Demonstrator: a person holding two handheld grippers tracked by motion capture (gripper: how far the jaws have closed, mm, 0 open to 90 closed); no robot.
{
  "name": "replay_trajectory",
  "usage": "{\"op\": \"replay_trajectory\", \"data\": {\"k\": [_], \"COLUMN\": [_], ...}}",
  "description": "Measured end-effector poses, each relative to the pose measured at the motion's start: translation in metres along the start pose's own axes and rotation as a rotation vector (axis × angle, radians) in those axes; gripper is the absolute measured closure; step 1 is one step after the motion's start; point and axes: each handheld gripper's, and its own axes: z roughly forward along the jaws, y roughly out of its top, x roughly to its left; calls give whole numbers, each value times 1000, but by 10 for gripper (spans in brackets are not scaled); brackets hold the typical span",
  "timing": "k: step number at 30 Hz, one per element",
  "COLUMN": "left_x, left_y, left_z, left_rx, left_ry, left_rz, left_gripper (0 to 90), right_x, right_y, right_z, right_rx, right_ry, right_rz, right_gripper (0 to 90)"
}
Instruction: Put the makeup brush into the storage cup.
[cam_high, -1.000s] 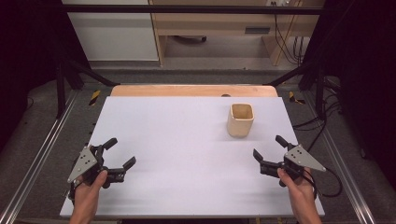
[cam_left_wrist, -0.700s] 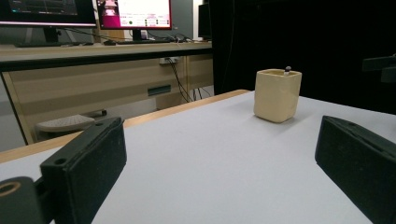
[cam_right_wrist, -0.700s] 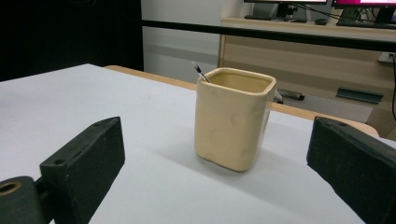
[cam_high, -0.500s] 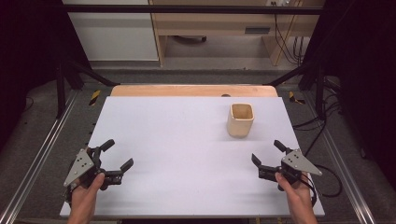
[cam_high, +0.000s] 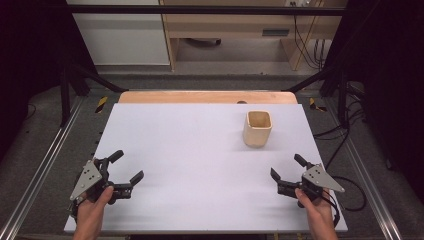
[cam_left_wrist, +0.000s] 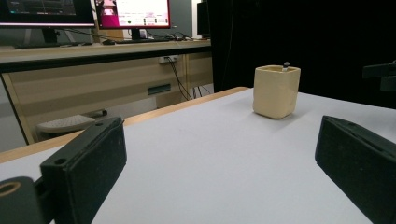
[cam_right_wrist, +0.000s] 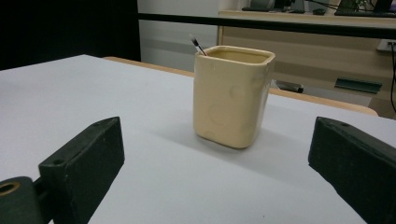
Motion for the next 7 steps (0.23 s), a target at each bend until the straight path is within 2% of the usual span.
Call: {"op": "replay_trajectory", "data": {"k": [7], "left_x": [1], "left_y": [-2], "left_z": [2], "left_rx": [10], "left_ry": [0], "left_rz": [2], "left_gripper": [20], "right_x": [-1], "right_y": [-2], "right_z": [1], "right_rx": [-10], "right_ry": [-1], "right_rz": [1], "right_gripper": [40]}}
